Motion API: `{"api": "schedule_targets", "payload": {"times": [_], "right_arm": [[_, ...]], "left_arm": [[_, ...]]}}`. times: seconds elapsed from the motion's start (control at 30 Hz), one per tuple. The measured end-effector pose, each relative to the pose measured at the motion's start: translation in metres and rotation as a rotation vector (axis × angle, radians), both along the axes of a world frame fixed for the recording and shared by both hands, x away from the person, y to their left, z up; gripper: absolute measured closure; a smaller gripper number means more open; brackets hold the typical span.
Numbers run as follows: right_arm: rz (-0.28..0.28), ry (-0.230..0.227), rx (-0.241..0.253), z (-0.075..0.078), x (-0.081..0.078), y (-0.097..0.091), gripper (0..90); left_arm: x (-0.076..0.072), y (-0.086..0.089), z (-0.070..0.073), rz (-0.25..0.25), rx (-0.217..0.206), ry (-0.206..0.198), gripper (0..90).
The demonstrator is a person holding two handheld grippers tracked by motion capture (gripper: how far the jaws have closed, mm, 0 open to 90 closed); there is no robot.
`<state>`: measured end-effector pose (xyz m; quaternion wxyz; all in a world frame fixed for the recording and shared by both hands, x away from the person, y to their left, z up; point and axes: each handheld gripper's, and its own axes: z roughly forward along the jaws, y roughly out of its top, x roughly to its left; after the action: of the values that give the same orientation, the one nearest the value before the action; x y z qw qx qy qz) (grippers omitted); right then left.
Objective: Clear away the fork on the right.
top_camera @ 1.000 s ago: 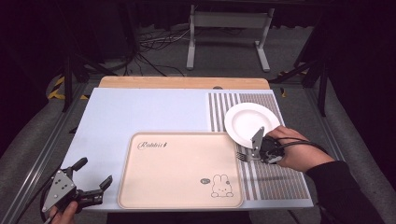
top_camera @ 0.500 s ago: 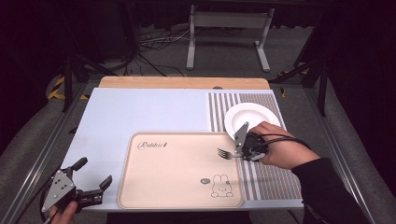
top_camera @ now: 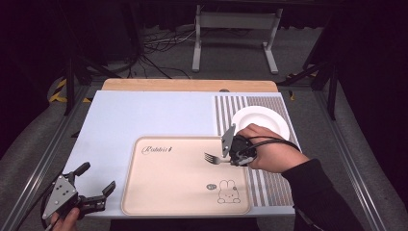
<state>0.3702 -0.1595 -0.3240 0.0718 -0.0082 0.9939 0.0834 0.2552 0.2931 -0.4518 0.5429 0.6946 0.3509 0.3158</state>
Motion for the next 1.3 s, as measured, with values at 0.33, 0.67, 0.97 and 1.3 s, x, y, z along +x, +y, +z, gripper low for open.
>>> {"api": "schedule_targets", "payload": {"times": [0.33, 0.67, 0.97, 1.3], "right_arm": [[-0.060, 0.041, 0.049, -0.001, -0.003, 0.023, 85.2], [-0.225, 0.102, 0.113, -0.002, -0.005, 0.042, 85.2], [-0.417, 0.171, 0.165, -0.008, -0.006, 0.047, 85.2], [-0.618, 0.199, 0.227, -0.012, -0.007, 0.049, 85.1]], "left_arm": [[0.000, 0.000, 0.000, 0.000, -0.001, -0.002, 0.1], [0.000, 0.000, 0.000, 0.000, -0.003, -0.003, 0.1], [0.000, 0.000, 0.001, -0.003, -0.002, -0.005, 0.1], [0.000, 0.001, 0.001, -0.001, -0.003, -0.007, 0.1]]}}
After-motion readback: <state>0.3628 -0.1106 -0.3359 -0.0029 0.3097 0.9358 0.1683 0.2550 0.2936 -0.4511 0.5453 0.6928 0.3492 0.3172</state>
